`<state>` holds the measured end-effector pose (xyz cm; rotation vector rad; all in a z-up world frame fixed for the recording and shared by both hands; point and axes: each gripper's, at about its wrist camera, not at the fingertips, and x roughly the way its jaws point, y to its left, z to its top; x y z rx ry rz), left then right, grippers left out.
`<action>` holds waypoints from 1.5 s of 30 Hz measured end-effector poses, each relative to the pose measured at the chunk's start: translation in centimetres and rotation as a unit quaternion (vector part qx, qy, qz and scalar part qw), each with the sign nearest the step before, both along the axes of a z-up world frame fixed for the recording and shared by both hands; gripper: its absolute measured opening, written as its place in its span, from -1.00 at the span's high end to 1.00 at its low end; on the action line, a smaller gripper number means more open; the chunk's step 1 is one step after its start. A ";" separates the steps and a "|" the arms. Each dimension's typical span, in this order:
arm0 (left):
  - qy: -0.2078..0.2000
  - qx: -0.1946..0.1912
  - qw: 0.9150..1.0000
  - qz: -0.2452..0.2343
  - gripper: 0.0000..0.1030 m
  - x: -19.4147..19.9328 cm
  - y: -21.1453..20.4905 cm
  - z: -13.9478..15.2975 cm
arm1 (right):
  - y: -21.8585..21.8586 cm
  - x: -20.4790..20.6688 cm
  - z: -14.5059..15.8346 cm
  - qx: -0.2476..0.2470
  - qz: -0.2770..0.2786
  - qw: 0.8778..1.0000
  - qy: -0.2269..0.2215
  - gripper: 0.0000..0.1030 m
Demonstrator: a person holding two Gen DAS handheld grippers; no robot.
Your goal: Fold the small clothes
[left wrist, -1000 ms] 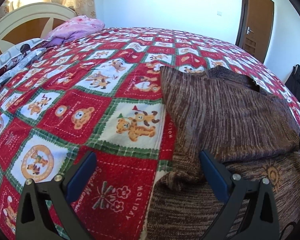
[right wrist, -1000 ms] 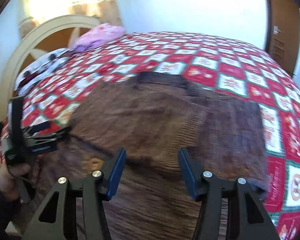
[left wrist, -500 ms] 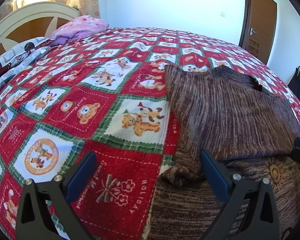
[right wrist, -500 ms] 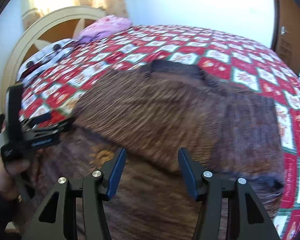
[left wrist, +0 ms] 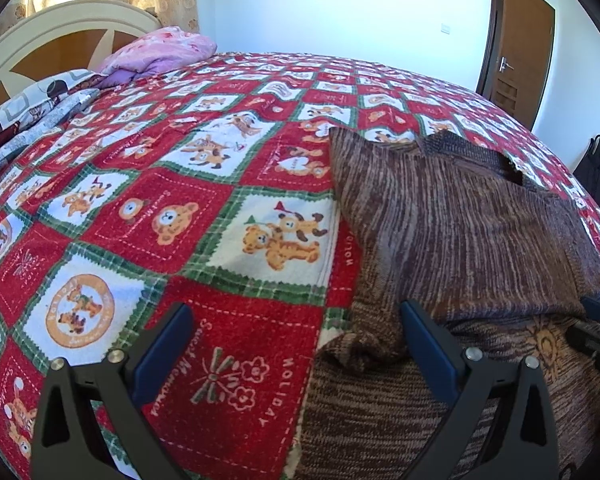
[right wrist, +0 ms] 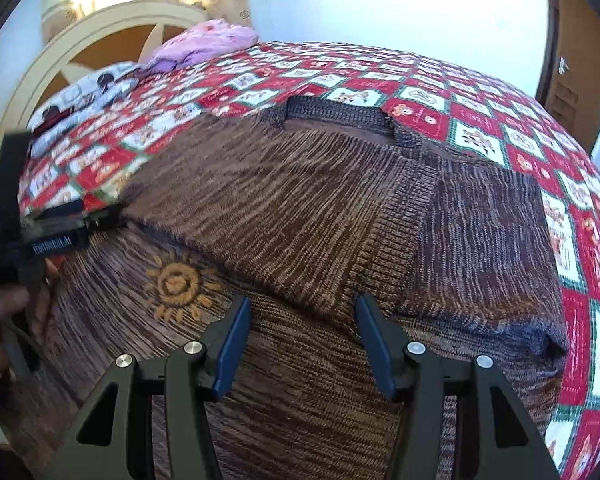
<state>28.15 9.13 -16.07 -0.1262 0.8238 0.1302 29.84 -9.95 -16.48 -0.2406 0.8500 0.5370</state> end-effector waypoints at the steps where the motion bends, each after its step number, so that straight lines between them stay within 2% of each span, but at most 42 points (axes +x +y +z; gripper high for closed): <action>1: 0.000 -0.005 1.000 -0.002 -1.00 -0.1 0.1 0.1 | 0.1 -0.2 0.3 -0.005 -0.001 1.000 -0.002 -0.11; 4: 0.010 -0.024 1.000 -0.015 -1.00 -1.1 0.4 0.6 | -0.5 -0.5 0.9 0.011 -0.009 1.000 0.012 -0.12; 7: 0.001 -0.009 1.000 -0.025 -1.00 -2.9 0.2 0.8 | -1.4 -0.7 1.4 0.023 -0.023 0.999 0.018 -0.12; 13: -0.004 0.004 0.999 -0.040 -1.00 -4.8 -0.4 1.2 | -2.0 -1.6 1.4 0.013 -0.036 0.999 0.016 -0.12; 31: -0.035 0.015 0.996 -0.084 -1.00 -11.2 -1.8 5.0 | -4.1 -8.3 2.5 0.006 -0.028 1.000 0.008 -0.13; 36: -0.035 0.011 0.995 -0.090 -1.00 -13.1 -1.7 5.4 | -4.6 -9.6 2.4 0.007 -0.030 0.999 0.010 -0.14; 40: -0.033 0.022 0.994 -0.098 -1.00 -14.8 -2.1 5.3 | -5.1 -10.6 2.3 0.005 -0.033 0.999 0.012 -0.14; 45: -0.013 0.029 0.994 -0.104 -1.00 -16.6 -2.3 5.1 | -5.9 -12.0 2.3 0.005 -0.037 0.999 0.013 -0.15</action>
